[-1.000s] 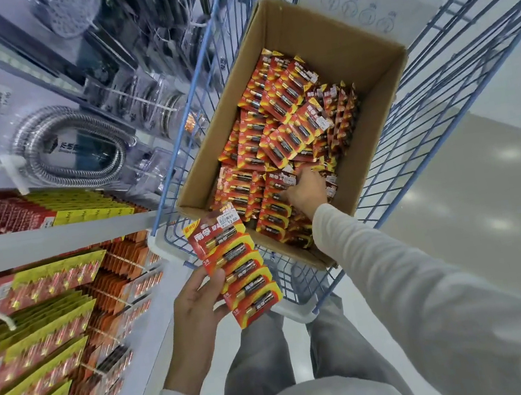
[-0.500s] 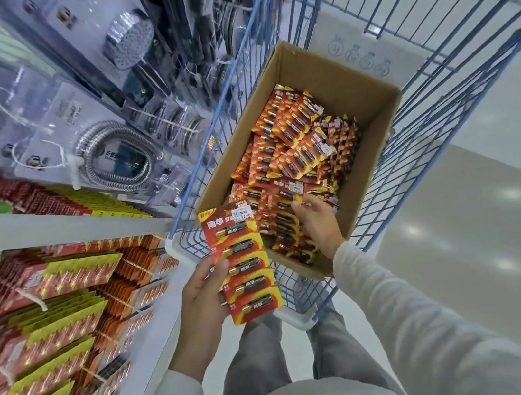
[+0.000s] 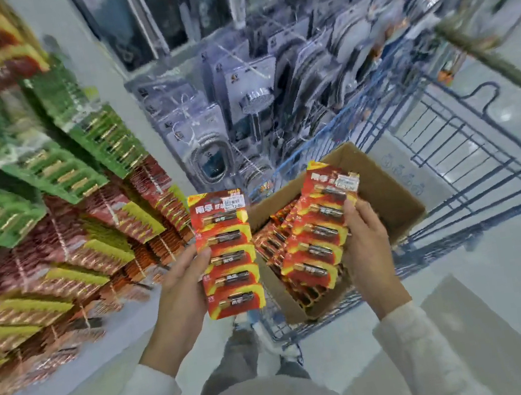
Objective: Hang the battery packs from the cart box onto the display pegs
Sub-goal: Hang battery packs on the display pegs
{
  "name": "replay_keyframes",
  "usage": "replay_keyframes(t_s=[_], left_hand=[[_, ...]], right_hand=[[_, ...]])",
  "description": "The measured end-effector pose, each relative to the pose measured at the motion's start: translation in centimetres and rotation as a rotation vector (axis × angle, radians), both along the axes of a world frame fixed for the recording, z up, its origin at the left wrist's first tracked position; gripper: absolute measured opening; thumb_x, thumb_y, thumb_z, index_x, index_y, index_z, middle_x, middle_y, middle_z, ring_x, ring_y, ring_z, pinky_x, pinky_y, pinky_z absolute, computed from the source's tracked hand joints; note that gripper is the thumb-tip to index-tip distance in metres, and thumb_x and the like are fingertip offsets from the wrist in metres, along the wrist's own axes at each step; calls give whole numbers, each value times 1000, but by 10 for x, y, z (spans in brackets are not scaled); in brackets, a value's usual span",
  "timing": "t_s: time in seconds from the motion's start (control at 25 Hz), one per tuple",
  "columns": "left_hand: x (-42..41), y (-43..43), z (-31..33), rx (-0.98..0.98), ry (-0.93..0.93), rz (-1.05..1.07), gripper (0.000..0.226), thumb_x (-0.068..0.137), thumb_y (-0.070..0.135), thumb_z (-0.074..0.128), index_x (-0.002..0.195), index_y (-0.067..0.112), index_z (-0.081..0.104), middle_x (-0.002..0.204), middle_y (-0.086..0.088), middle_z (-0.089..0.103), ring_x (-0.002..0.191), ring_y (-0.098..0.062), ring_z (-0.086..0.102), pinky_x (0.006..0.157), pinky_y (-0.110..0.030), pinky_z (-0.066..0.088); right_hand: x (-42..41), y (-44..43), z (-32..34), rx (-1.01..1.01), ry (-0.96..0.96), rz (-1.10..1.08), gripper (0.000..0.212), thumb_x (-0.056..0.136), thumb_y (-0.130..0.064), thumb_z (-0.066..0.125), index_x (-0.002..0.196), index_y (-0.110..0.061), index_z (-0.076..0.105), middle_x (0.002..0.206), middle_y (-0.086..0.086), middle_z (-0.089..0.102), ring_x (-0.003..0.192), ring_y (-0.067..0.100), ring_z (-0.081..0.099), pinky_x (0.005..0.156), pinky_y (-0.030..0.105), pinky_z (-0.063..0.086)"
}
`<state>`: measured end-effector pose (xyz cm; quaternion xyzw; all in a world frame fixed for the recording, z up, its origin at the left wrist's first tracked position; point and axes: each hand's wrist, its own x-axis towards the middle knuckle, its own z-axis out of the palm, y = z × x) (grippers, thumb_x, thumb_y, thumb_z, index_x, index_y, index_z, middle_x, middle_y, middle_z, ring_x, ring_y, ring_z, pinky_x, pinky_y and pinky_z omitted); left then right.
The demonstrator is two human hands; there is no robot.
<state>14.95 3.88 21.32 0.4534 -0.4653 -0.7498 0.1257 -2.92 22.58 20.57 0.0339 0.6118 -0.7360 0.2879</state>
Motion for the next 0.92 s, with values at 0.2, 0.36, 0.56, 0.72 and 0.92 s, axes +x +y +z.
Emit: replay_keyframes(t_s=[0.2,0.36,0.56,0.72,0.92], left_hand=[[43,3,44,-85,97,238,25,105,31,54,121,21,70,109,-8,80,89,-25,79,68,-35,63],[97,-12,72,-149,146,434,29,105,34,54,126,20,68,112,-10,79,95,-29,78,74,-40,63],[181,-36,90,-211,189,628,38,101,37,60,132,16,67,121,-16,75,109,-39,73,96,-57,56],[270,-60,102,-234,204,796,38,99,37,64,131,16,67,120,-17,75,106,-40,74,95,-58,56],[386,-92,124,-260,209,954,42,95,37,66,129,14,68,116,-18,76,101,-42,75,95,-63,56]], right_hand=[[26,-38,55,-52,21,287,25,103,-42,53,115,-24,65,106,5,76,91,19,76,74,34,60],[65,-85,82,-85,15,444,33,96,-50,57,117,-28,68,109,7,76,101,28,75,90,48,59],[136,-150,97,-158,-95,597,37,92,-43,63,119,-19,70,122,23,69,101,37,69,97,63,50],[220,-204,111,-195,-58,751,45,88,-40,65,126,-17,67,122,11,72,105,30,69,96,54,51],[330,-266,123,-205,15,819,30,99,-34,61,126,-23,67,122,5,74,108,28,73,95,55,56]])
